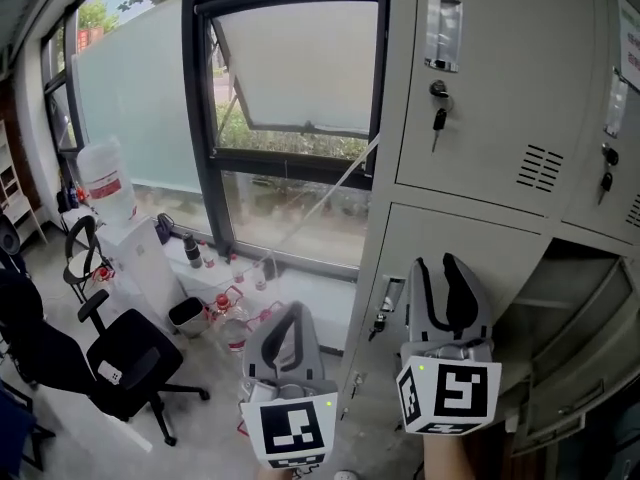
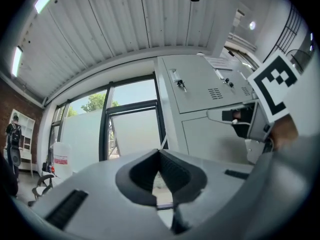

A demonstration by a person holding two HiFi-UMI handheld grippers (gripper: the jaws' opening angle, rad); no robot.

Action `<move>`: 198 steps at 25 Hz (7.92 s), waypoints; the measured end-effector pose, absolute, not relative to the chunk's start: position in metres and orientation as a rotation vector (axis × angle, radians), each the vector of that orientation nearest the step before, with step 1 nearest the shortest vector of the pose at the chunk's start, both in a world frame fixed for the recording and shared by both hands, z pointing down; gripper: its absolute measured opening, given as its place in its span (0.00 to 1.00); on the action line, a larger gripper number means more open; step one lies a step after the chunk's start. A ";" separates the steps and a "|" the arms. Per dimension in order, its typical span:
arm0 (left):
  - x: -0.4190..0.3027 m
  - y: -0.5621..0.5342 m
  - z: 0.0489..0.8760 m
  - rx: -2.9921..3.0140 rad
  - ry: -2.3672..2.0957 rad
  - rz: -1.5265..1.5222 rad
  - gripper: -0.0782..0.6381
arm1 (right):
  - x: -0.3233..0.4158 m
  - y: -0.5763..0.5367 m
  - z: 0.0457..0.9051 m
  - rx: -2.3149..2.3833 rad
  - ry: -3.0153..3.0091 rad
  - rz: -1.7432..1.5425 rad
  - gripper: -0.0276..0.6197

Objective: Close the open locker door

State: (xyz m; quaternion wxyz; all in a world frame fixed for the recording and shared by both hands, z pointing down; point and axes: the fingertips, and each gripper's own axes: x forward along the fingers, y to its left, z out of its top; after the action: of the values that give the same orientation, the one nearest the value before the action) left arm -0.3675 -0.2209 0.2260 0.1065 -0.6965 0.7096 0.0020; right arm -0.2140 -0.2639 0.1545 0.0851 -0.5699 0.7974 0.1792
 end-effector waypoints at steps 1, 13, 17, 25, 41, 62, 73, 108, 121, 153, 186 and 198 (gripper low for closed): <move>-0.362 -0.217 0.229 -2.073 2.074 0.005 0.11 | -0.208 -0.256 0.160 -1.716 2.377 0.524 0.26; -0.260 -0.174 0.264 -2.386 1.821 -0.009 0.11 | -0.086 -0.159 0.237 -2.121 2.251 0.379 0.31; -0.214 -0.162 0.268 -2.484 1.701 -0.004 0.11 | -0.034 -0.124 0.256 -2.277 2.145 0.318 0.31; -0.133 -0.138 0.277 -2.579 1.550 -0.033 0.11 | 0.055 -0.075 0.281 -2.448 1.991 0.222 0.31; -0.012 -0.121 0.298 -2.634 1.460 -0.105 0.11 | 0.184 -0.056 0.337 -2.587 1.936 0.068 0.31; 0.030 -0.142 0.318 -2.602 1.571 -0.160 0.11 | 0.214 -0.097 0.376 -2.466 2.146 -0.053 0.20; 0.006 -0.140 0.317 -2.541 1.606 -0.182 0.11 | 0.172 -0.109 0.376 -2.360 2.277 -0.030 0.20; -0.097 -0.194 0.320 -2.371 1.924 -0.173 0.11 | 0.071 -0.193 0.375 -2.260 2.407 0.142 0.17; -0.100 -0.237 0.319 -2.412 1.873 -0.164 0.11 | 0.060 -0.234 0.374 -2.213 2.418 0.092 0.29; -0.115 -0.305 0.322 -2.405 1.833 -0.184 0.11 | 0.041 -0.328 0.373 -2.205 2.433 0.079 0.19; -0.061 -0.303 0.320 -2.561 1.658 -0.142 0.11 | 0.084 -0.299 0.364 -2.264 2.262 0.039 0.25; 0.056 -0.269 0.327 -2.785 1.208 -0.123 0.11 | 0.208 -0.207 0.374 -2.637 1.832 -0.019 0.32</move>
State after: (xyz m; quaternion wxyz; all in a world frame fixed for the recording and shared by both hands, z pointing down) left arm 0.0557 -0.2686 0.3272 0.0516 -0.9154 0.3972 -0.0403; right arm 0.2083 -0.2069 0.3739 -0.0350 -0.8208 0.5702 -0.0059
